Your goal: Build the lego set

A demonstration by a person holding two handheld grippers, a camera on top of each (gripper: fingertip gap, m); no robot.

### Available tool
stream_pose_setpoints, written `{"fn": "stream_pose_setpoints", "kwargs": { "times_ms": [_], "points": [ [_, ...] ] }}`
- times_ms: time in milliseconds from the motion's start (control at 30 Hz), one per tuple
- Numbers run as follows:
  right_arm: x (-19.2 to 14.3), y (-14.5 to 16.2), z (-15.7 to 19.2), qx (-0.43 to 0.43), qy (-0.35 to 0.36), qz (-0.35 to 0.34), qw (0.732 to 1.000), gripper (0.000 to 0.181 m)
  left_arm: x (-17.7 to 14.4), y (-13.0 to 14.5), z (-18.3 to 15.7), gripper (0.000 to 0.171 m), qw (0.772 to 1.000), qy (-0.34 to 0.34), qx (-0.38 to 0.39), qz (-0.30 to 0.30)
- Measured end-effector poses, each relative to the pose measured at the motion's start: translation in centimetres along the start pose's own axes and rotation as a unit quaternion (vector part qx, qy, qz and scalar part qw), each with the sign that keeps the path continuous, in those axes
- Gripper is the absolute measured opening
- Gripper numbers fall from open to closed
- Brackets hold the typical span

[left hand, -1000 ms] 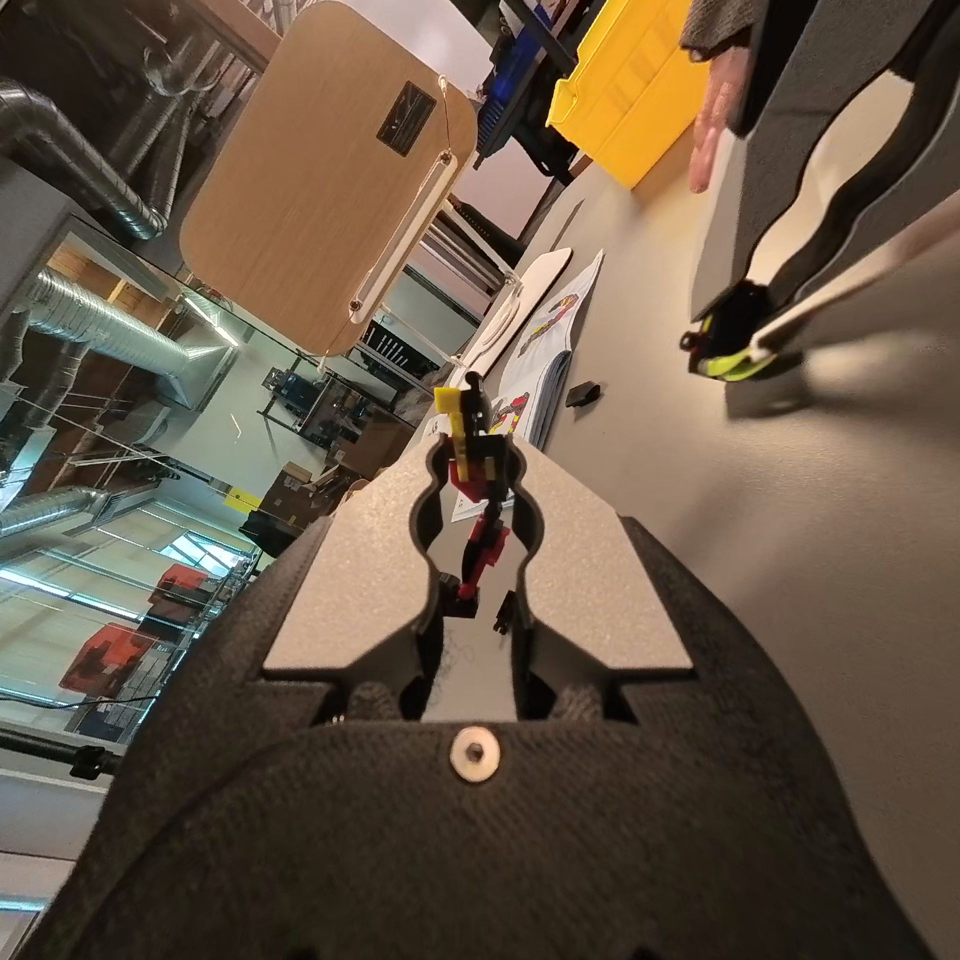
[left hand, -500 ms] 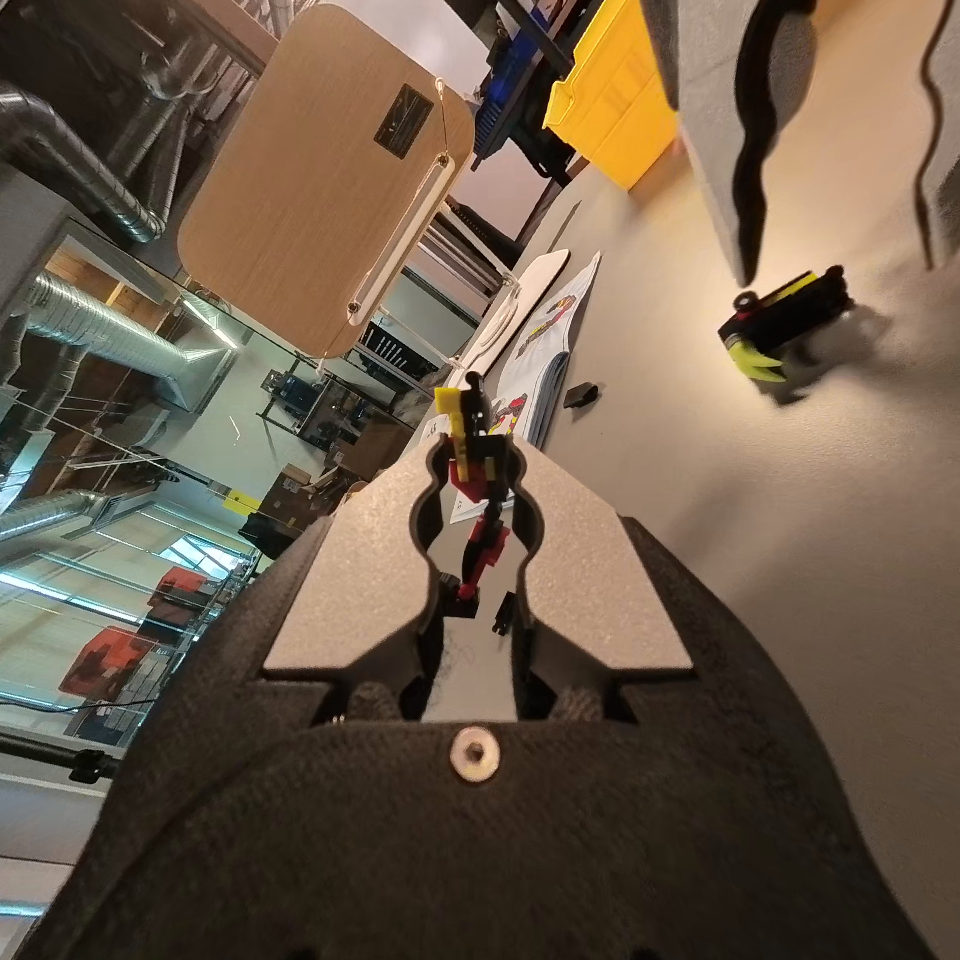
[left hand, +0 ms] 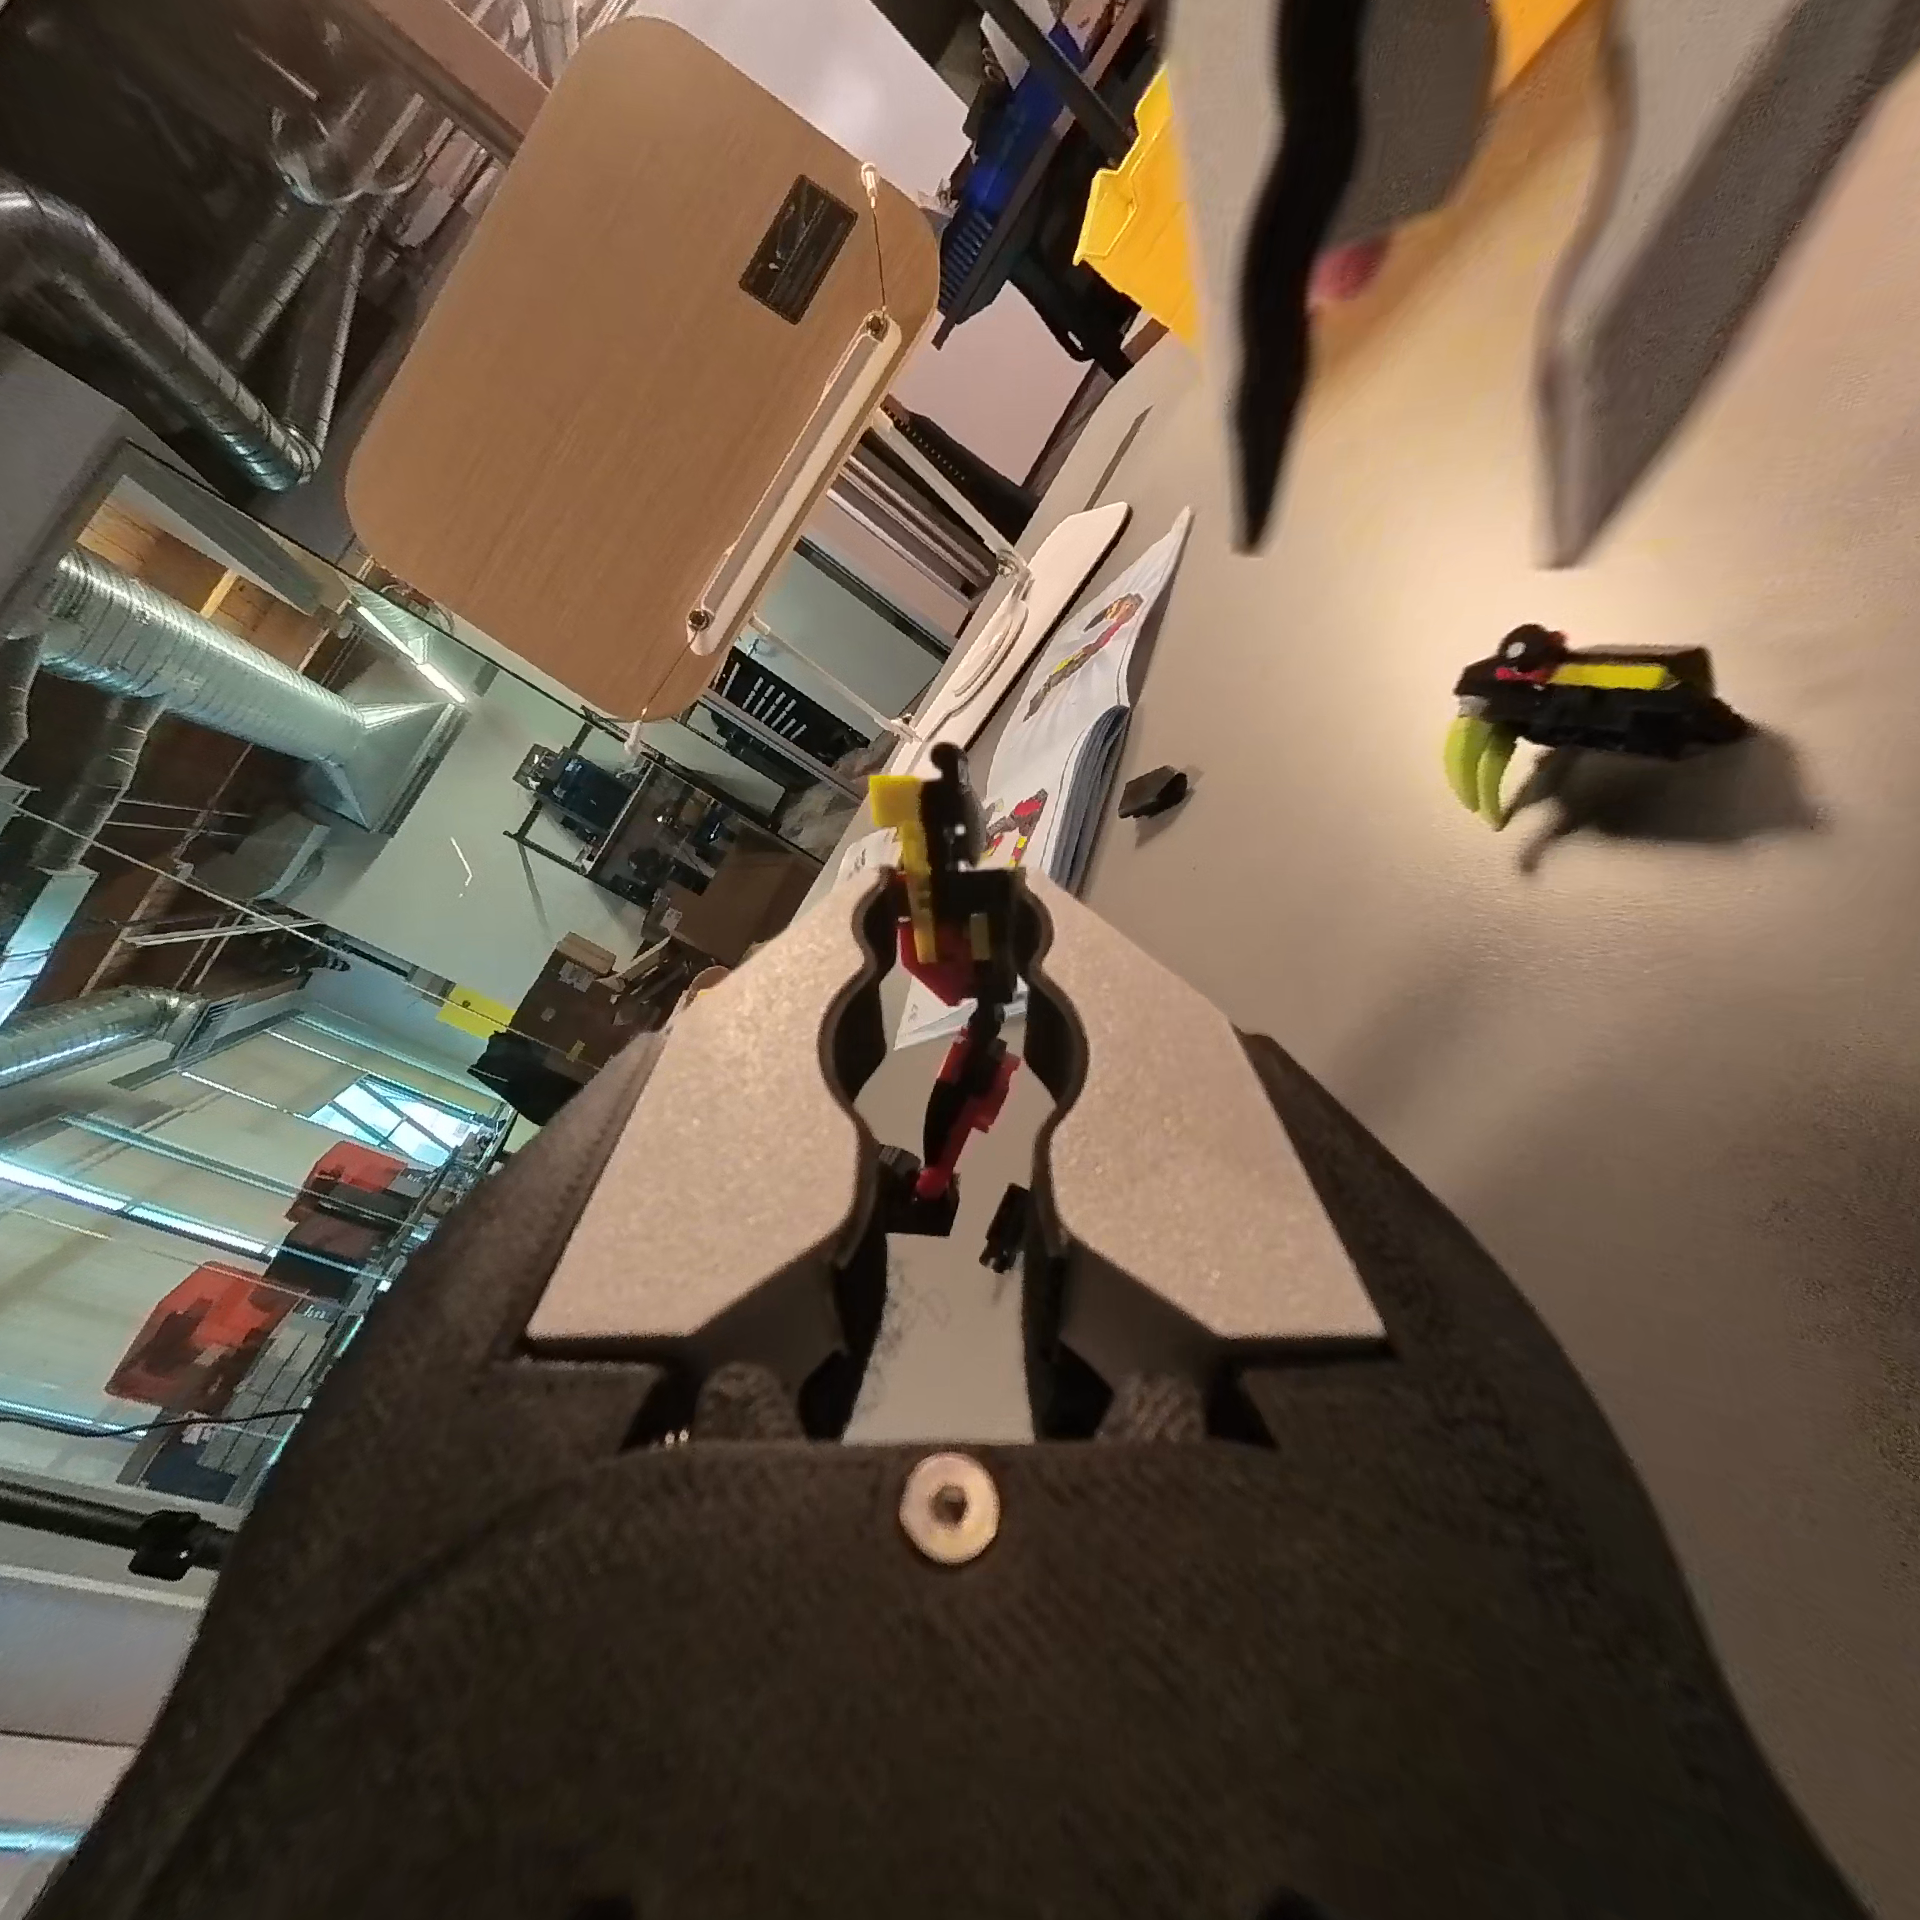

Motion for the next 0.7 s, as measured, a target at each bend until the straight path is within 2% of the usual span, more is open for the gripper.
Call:
{"fn": "stream_pose_setpoints", "kwargs": {
  "times_ms": [67, 100, 133, 167, 233, 300, 367, 433, 500, 567, 633, 700],
  "points": [
    [-0.1, 0.1, -1.4, -0.021, 0.091, -0.023, 0.995, 0.043, 0.0, 0.0, -0.2, 0.020, 1.000, 0.009, 0.003, 0.006],
    [-0.5, 0.2, -2.5, -0.026, 0.165, -0.055, 0.984, 0.042, -0.1, -0.2, -0.4, 0.020, 1.000, 0.018, 0.001, 0.005],
    [-1.4, 0.4, -3.8, -0.029, 0.265, -0.104, 0.958, 0.036, -0.3, -0.6, -0.4, 0.020, 1.000, 0.026, -0.005, -0.006],
    [-2.4, 1.0, -4.9, -0.027, 0.356, -0.145, 0.923, 0.022, -0.6, -1.2, -0.6, 0.020, 0.999, 0.037, -0.009, -0.018],
    [-2.5, 3.6, -6.7, 0.018, 0.439, -0.118, 0.890, 0.022, -0.7, -2.0, -1.1, 0.020, 0.997, 0.075, -0.029, -0.017],
    [-2.0, 5.6, -8.1, 0.053, 0.493, -0.099, 0.863, 0.022, -0.8, -2.6, -1.7, 0.020, 0.986, 0.134, -0.096, -0.013],
    [-1.0, 6.5, -8.6, 0.072, 0.492, -0.113, 0.860, 0.023, -1.0, -3.2, -1.4, 0.020, 0.967, 0.169, -0.191, -0.028],
    [-0.1, 6.5, -9.0, 0.055, 0.487, -0.119, 0.864, 0.024, -0.9, -3.4, -0.2, 0.020, 0.944, 0.181, -0.275, -0.037],
    [0.1, 5.9, -9.4, 0.042, 0.479, -0.153, 0.863, 0.022, -0.7, -3.5, 1.3, 0.020, 0.909, 0.192, -0.365, -0.057],
    [0.9, 5.7, -9.6, 0.040, 0.441, -0.178, 0.879, 0.023, -0.5, -3.3, 3.0, 0.019, 0.864, 0.201, -0.455, -0.077],
    [1.6, 5.4, -9.4, 0.046, 0.374, -0.220, 0.900, 0.022, 0.1, -2.8, 4.4, 0.019, 0.822, 0.217, -0.520, -0.080],
    [1.7, 4.9, -9.2, 0.066, 0.294, -0.277, 0.912, 0.019, 1.0, -2.2, 5.0, 0.019, 0.797, 0.237, -0.552, -0.070]
  ]
}}
Point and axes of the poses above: each gripper's, where its closed fingertips meet, x out along the fingers, y out of its underside, z = x × y across the jaws, the point moved 7 cm from there along -x, back along the fingers, and after that the axes turned 7 degrees about -x, right-handed, at the moved point
